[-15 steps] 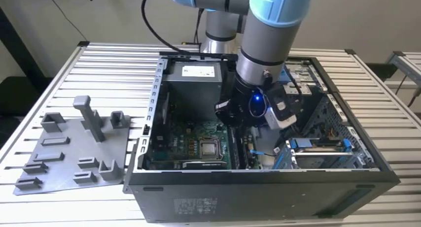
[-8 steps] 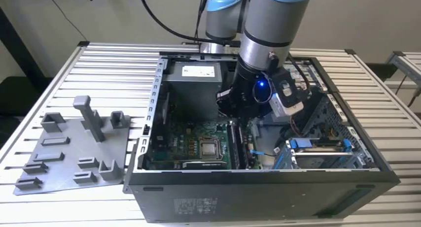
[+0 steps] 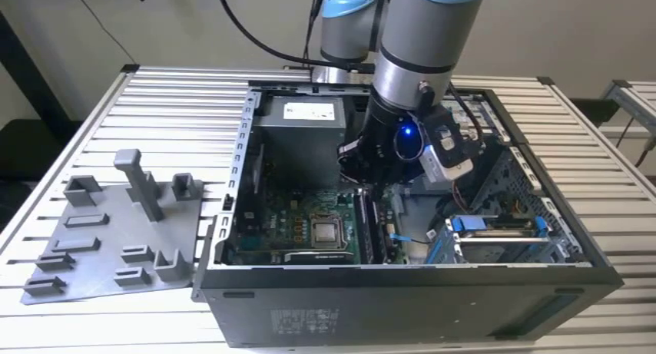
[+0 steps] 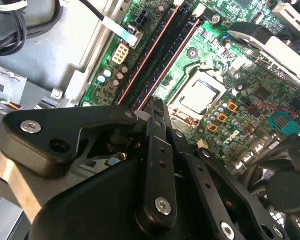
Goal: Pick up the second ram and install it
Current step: 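Insert the second ram into the second slot, then press down the second ram until it locks into place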
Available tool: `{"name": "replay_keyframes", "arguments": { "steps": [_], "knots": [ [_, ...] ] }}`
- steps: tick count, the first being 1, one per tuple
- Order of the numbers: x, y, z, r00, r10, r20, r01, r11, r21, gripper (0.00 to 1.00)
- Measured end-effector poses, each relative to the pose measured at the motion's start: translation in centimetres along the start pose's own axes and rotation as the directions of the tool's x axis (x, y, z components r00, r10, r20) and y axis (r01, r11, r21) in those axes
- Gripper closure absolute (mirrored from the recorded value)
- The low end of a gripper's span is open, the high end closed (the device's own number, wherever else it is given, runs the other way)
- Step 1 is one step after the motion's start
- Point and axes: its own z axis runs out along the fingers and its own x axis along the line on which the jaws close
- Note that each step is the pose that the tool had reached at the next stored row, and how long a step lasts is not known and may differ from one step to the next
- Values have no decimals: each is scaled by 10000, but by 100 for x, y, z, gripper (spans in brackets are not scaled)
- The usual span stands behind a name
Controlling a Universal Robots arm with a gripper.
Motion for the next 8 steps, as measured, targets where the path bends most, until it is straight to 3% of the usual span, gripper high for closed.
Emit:
{"name": "replay_keyframes", "arguments": {
  "steps": [8],
  "knots": [
    [0,0,0,10000,0,1,0,10000,17,89]
  ]
}}
